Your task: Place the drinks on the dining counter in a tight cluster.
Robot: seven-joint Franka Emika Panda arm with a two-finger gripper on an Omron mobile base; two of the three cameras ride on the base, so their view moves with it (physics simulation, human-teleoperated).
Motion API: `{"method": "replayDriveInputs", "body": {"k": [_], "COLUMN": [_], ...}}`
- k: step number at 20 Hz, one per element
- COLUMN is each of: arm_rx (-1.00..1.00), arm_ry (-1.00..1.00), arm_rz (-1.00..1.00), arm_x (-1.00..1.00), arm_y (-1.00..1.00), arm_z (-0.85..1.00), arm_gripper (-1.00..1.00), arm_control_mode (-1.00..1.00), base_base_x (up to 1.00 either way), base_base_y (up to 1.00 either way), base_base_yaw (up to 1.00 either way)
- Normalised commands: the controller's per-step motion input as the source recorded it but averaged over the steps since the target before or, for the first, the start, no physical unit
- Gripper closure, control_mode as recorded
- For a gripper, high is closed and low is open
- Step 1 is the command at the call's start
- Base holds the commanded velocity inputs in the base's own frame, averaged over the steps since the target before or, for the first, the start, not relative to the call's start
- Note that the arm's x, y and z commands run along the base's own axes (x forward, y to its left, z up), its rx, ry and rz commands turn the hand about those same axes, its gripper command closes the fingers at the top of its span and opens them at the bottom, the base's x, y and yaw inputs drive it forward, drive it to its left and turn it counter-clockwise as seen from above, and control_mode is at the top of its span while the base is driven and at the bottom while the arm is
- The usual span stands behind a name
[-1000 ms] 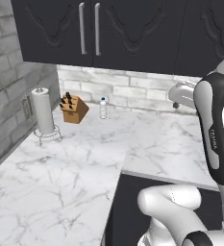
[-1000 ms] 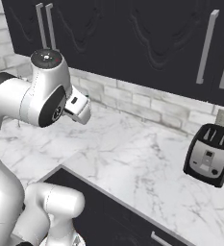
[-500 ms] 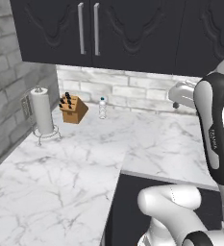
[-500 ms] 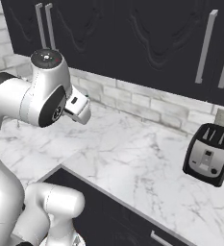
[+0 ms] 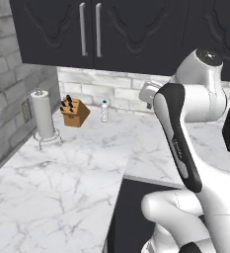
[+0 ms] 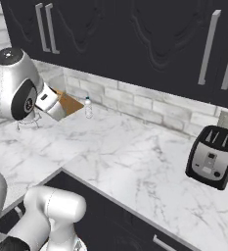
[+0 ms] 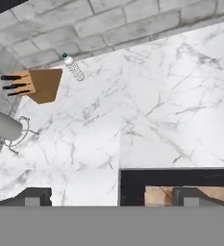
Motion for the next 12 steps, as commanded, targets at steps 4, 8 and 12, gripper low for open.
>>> {"method": "replayDriveInputs", "body": {"k": [4,8,12], "arm_rx": [0.0,0.0,0.0], "arm_ry": [-0.03,0.0,0.0], "arm_rz": [-0.13,-0.07,-0.02], "arm_x": [0.75,1.0,0.9], "arm_y": [0.64,0.35,0.09], "arm_z": [-0.46,-0.4,-0.21], "arm_gripper": [-1.0,-1.0,-1.0], "arm_control_mode": [-1.0,-1.0,-1.0], "base_base_x": [0.0,0.0,0.0], "base_base_y": [0.0,0.0,0.0], "base_base_yaw": [0.0,0.0,0.0]}}
